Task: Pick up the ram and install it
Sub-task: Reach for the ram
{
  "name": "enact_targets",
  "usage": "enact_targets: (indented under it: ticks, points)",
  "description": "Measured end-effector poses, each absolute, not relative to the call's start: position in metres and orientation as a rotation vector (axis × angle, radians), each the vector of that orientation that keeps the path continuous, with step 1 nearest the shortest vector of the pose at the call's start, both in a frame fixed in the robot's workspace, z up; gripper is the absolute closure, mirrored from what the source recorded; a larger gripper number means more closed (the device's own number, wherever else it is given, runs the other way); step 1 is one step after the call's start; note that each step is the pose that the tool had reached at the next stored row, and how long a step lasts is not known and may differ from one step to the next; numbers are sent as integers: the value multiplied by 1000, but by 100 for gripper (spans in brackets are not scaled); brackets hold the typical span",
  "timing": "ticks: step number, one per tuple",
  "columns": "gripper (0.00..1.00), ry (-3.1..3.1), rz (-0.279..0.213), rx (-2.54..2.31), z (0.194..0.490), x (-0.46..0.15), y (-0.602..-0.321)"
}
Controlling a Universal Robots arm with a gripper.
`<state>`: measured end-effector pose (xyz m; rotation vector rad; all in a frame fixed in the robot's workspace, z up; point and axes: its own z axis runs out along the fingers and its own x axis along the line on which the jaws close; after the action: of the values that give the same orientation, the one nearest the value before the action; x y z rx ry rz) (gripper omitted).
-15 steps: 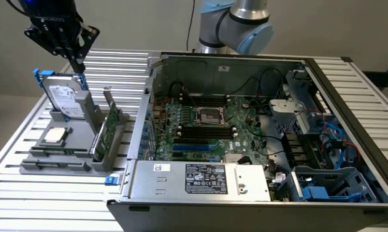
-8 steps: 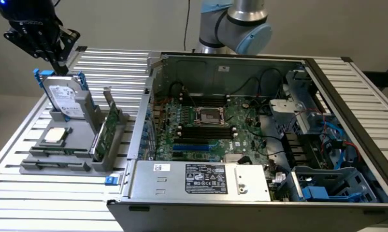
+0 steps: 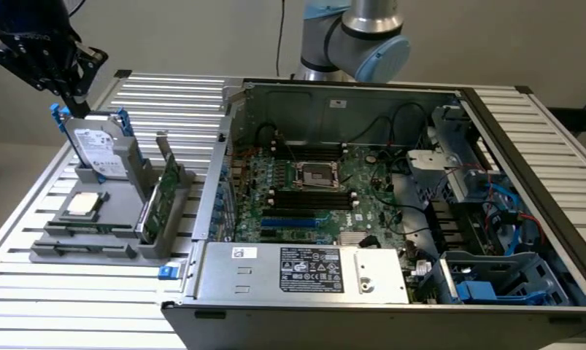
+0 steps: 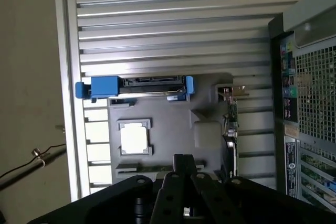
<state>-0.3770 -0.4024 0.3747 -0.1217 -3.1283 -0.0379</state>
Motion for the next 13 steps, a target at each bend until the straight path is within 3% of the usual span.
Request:
enact_targets:
  ticks: [4, 13]
  points:
    - [89, -3114, -8, -109, 374, -378, -403]
    - [89, -3107, -6, -101, 373, -385, -420]
